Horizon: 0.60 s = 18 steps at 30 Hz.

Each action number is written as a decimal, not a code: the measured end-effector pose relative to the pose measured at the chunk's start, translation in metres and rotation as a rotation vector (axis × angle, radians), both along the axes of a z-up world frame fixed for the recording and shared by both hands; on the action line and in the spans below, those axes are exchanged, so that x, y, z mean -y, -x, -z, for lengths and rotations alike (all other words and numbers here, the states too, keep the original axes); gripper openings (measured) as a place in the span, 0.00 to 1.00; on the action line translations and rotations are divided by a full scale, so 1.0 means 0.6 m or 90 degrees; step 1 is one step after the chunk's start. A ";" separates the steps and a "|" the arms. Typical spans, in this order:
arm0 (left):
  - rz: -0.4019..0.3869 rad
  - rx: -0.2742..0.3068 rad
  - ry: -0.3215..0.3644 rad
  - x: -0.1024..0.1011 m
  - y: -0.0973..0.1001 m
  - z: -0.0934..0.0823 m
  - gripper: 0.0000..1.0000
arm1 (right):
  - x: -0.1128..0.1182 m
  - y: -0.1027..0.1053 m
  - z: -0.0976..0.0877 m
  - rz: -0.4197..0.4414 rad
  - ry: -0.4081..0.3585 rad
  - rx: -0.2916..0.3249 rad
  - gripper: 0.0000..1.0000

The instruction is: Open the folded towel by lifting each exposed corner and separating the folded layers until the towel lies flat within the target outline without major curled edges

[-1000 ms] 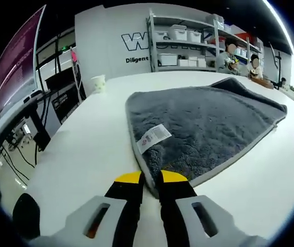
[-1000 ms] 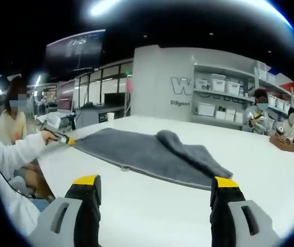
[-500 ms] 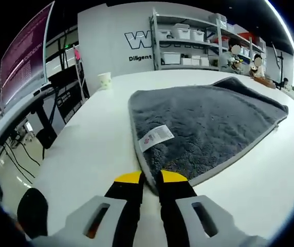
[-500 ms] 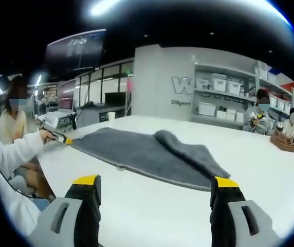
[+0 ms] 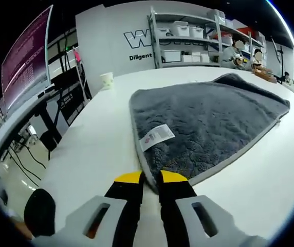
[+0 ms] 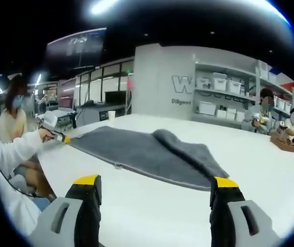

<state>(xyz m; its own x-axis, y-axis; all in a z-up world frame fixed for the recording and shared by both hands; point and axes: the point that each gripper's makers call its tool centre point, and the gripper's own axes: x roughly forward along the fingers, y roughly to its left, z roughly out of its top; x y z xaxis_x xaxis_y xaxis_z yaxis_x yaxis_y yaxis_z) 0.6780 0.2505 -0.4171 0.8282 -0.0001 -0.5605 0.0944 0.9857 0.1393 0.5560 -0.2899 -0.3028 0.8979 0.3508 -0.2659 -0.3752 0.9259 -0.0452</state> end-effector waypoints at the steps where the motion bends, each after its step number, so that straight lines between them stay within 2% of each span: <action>1: -0.001 -0.001 -0.005 -0.003 0.001 -0.001 0.12 | 0.000 0.000 0.000 0.000 0.000 0.000 0.87; 5: -0.003 -0.001 -0.015 -0.009 0.005 -0.002 0.10 | -0.001 0.000 0.000 -0.001 0.005 0.002 0.87; 7: -0.002 -0.005 -0.034 -0.012 0.009 -0.001 0.10 | -0.003 0.000 -0.002 -0.003 0.004 0.004 0.87; 18: -0.001 -0.007 -0.040 -0.017 0.012 -0.002 0.10 | -0.004 0.001 0.001 -0.004 0.004 0.000 0.86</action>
